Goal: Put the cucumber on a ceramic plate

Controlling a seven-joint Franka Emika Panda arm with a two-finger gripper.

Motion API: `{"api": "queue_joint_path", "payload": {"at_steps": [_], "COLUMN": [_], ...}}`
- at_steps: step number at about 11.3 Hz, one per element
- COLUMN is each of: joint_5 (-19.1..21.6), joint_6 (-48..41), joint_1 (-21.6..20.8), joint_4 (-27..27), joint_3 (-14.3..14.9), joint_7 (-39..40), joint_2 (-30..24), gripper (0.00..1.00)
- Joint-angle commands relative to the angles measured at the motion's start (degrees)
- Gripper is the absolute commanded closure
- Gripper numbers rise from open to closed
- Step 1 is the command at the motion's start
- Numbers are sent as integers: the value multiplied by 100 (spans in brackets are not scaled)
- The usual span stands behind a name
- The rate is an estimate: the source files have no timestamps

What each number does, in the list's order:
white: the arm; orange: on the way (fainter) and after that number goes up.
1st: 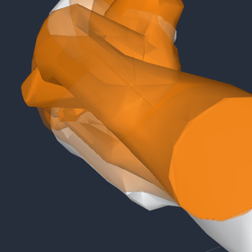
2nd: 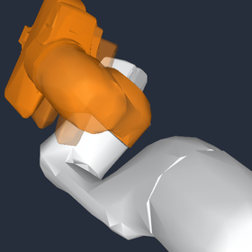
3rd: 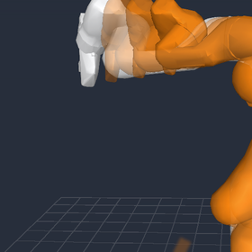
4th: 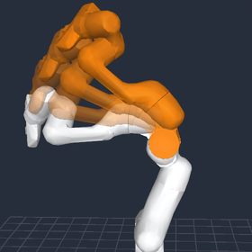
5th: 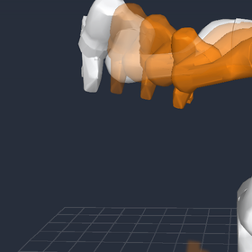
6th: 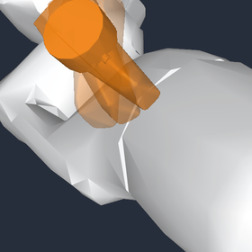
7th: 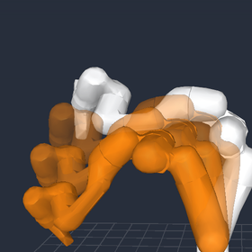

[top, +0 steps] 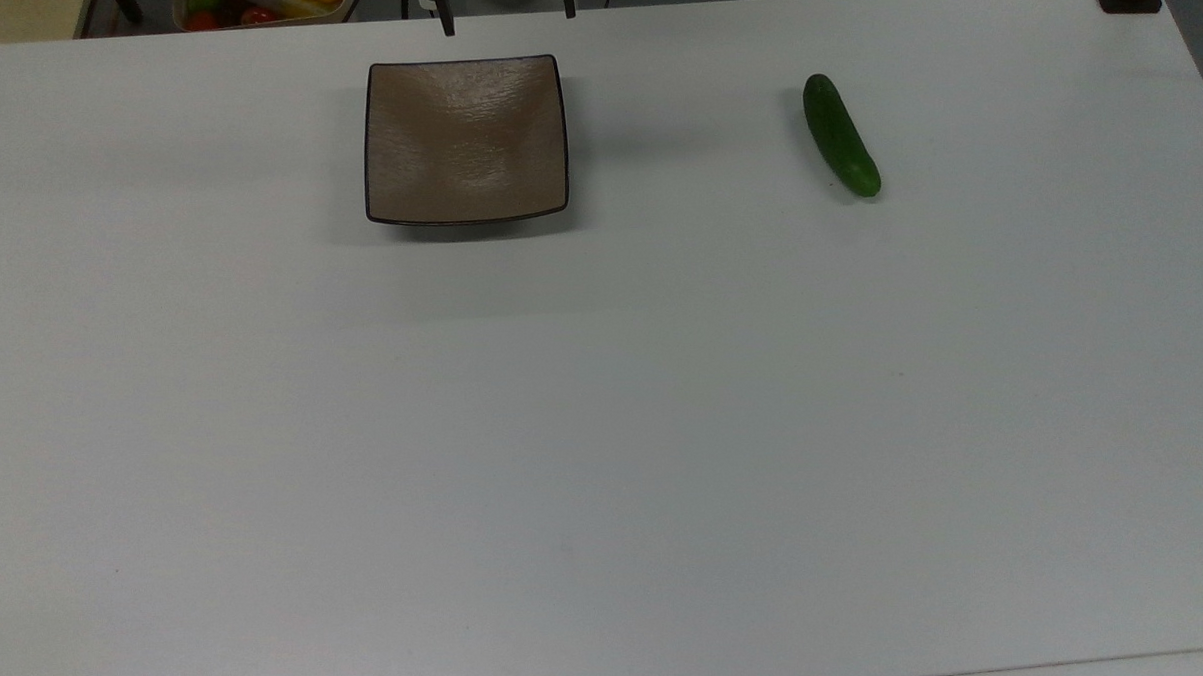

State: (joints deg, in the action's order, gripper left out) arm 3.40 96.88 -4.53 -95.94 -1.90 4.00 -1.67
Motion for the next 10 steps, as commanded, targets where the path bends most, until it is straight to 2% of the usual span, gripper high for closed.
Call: {"api": "queue_joint_path", "payload": {"at_steps": [1,8,10], "joint_5": [73,91,99], "joint_6": [68,68,85], "joint_1": [-126,-118,-127], "joint_4": [41,23,-38], "joint_3": [6,6,-82], "joint_7": [75,66,66], "joint_2": [26,26,35], "gripper": [0,0,0]}}
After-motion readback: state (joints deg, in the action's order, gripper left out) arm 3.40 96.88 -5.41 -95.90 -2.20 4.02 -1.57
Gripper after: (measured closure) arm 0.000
